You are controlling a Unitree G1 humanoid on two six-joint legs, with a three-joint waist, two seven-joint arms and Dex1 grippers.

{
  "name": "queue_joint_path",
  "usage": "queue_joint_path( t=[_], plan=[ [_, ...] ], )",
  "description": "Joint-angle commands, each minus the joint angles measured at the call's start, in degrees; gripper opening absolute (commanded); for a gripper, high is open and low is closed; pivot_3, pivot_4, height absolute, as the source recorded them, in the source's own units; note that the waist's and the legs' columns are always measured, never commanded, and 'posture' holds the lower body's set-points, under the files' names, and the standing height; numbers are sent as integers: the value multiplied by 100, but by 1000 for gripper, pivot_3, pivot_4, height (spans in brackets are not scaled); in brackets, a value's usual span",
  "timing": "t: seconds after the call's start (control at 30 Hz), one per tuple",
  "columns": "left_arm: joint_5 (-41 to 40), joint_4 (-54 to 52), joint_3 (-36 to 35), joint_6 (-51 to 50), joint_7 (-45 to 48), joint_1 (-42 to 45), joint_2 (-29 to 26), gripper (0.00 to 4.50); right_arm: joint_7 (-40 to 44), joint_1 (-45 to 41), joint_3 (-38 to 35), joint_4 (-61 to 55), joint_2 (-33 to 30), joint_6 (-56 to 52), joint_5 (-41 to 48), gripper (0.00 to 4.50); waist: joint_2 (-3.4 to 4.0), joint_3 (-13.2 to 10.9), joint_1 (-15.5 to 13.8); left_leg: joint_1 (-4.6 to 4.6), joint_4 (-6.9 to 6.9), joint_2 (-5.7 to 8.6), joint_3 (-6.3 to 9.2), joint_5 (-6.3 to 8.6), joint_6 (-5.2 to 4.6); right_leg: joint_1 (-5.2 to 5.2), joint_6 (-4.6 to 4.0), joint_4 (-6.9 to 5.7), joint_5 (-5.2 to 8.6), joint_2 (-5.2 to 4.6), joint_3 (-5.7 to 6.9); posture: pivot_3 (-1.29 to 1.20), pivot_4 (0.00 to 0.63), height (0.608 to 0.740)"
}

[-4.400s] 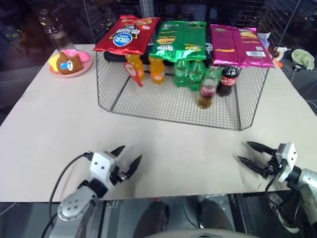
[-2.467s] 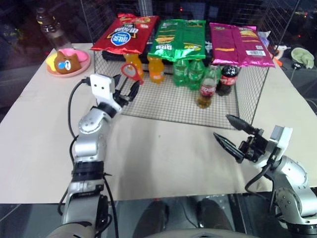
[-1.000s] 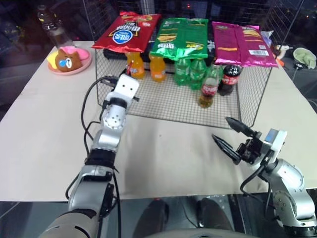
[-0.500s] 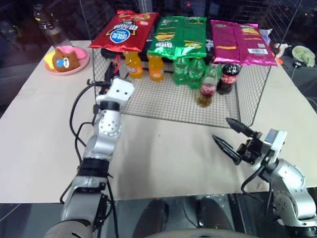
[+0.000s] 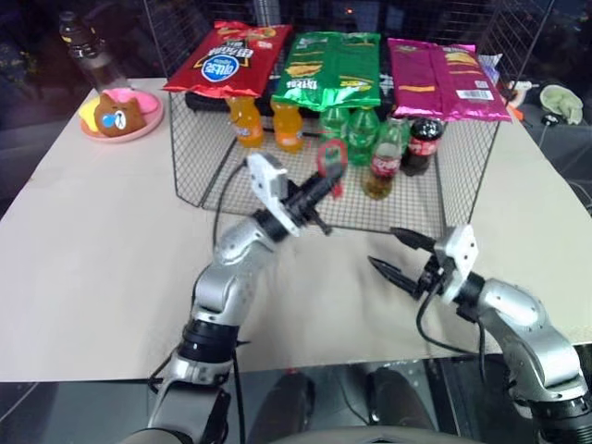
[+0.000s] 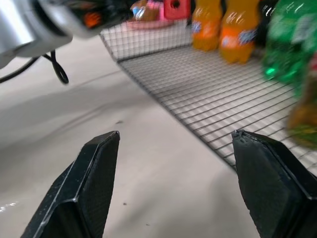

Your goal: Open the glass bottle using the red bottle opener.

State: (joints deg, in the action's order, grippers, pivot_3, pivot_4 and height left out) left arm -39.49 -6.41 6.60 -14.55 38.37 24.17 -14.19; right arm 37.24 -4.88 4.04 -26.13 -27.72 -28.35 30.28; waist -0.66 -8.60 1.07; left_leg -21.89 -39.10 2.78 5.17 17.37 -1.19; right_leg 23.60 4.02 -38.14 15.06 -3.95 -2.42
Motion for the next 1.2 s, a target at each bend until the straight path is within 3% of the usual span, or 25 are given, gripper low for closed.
queue_joint_path(
  t=[0.03,0.17,0.37,1.03,1.07,1.13,1.2],
  plan=[
    [-592,-381,23,-632,472,138,32,40,-274,-540,-195,-423,137,-1432,1430,3640,0,0,-8,0,-3,0,0,0,0,-1,0,-1,0,0,0,0,150,740],
    [-1257,-497,-63,-1348,685,199,169,40,-392,-1052,-318,-310,261,-2250,2430,3640,-1,0,-30,-4,-7,4,5,1,-1,-4,0,3,0,-3,6,0,150,740],
    [-1659,-670,-66,-2052,911,177,94,40,-529,-1460,-425,-105,344,-2775,3067,3640,-1,0,-21,-4,-8,5,6,1,-2,-4,0,5,0,-3,7,0,150,740],
    [-1655,-712,-290,-2441,1013,144,128,40,-81,-1507,-750,120,-427,-2891,3282,3640,-1,0,-25,-6,-8,5,3,1,-2,-4,0,6,0,-4,5,0,150,740],
    [-1647,-715,-288,-2444,1013,138,132,0,-59,-1504,-753,114,-436,-2893,3284,3245,-1,0,-25,-6,-7,4,3,1,-2,-4,0,6,0,-4,5,0,150,740],
    [-1639,-714,-290,-2457,1015,130,137,0,-30,-1510,-754,111,-442,-2890,3277,2882,-1,0,-28,-6,-8,4,3,1,-2,-4,0,6,0,-4,5,0,150,740],
    [-1623,-708,-286,-2460,1017,122,143,0,-14,-1518,-759,101,-445,-2897,3288,1893,-1,0,-28,-6,-8,4,3,1,-2,-4,0,6,0,-4,5,0,150,740]
  ],
)
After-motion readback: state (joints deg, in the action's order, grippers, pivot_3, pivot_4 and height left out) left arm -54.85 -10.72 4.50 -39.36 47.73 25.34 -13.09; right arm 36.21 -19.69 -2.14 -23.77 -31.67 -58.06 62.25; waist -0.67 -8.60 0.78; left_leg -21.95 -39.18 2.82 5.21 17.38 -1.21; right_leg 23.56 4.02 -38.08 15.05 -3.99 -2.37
